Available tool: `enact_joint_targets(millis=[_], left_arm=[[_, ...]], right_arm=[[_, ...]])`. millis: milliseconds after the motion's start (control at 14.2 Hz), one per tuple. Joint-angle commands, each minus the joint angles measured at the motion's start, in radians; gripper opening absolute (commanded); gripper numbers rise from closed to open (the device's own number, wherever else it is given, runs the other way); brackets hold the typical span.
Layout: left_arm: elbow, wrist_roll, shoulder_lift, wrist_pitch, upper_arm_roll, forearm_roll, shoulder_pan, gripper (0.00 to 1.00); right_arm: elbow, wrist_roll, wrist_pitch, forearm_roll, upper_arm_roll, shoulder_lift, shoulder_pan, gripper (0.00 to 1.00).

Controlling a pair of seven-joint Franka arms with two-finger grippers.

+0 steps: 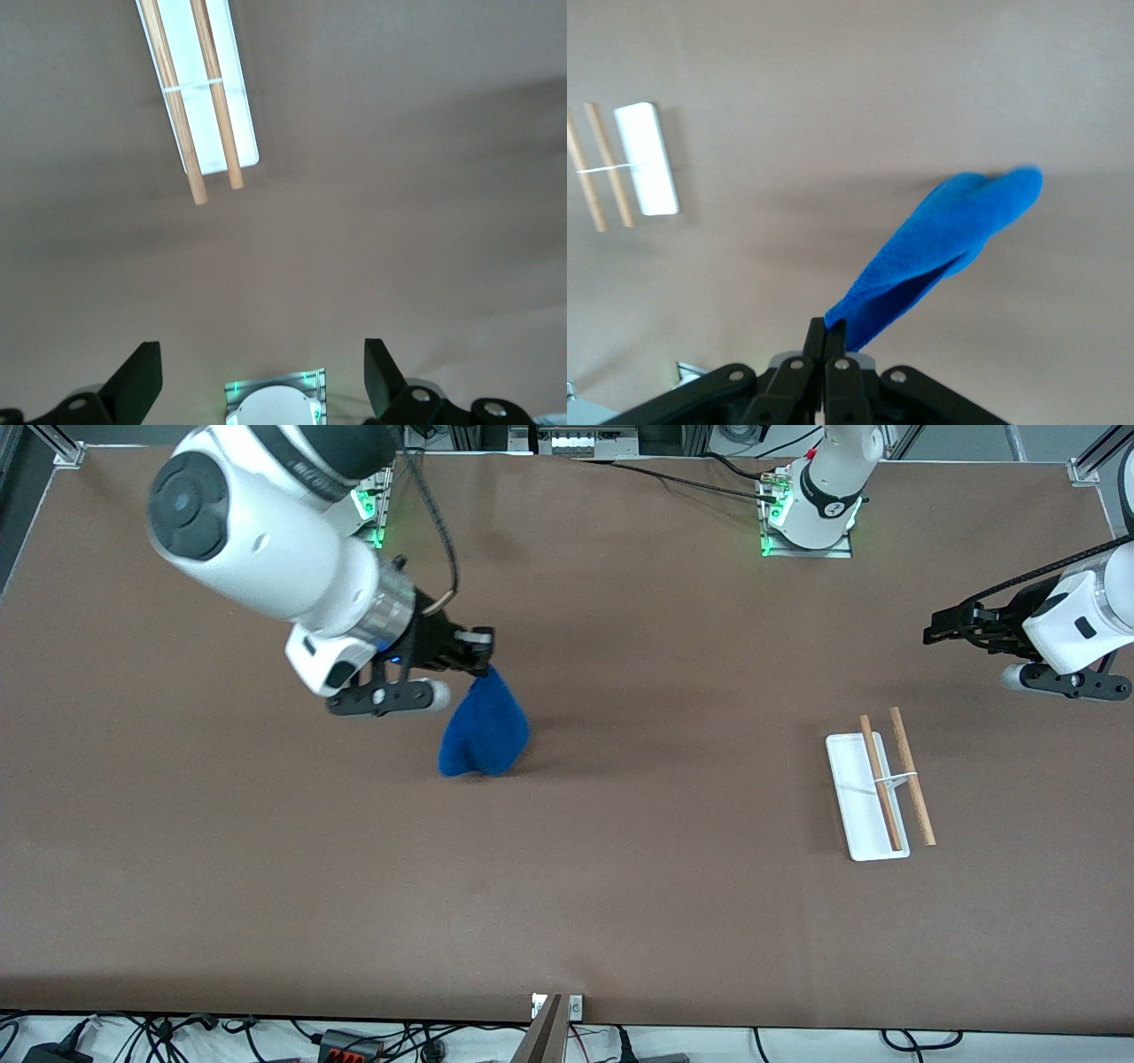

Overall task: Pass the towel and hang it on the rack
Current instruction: 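Lift the towel with the right gripper toward the table middle, then hold the towel up while the left gripper reaches and grasps it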

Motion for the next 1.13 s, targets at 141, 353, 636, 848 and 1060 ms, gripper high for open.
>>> enact_joint_targets(millis=[141, 353, 636, 848, 1060], left_arm=[[0.100, 0.190, 0.093, -0.041, -0.002, -0.059, 0.011, 1.00], [0.081, 0.477, 0.153, 0.071, -0.005, -0.132, 0.056, 1.00], [0.097, 0.739, 0.306, 0.126, -0.016, -0.244, 0.035, 1.00], [0.095, 0.971, 0.400, 0.168, -0.016, -0.364, -0.013, 1.00], [0.097, 1.131, 0.481, 0.205, -0.016, -0.490, -0.045, 1.00]], right_arm=[[0.008, 0.080, 0.171, 0.015, -0.004, 0.003, 0.114, 0.00], [0.008, 0.092, 0.258, 0.015, -0.004, 0.016, 0.178, 0.00], [0.008, 0.126, 0.347, 0.015, -0.004, 0.021, 0.229, 0.00], [0.008, 0.136, 0.352, 0.013, -0.004, 0.026, 0.242, 0.00], [0.006, 0.138, 0.352, 0.007, -0.005, 0.029, 0.254, 0.00]])
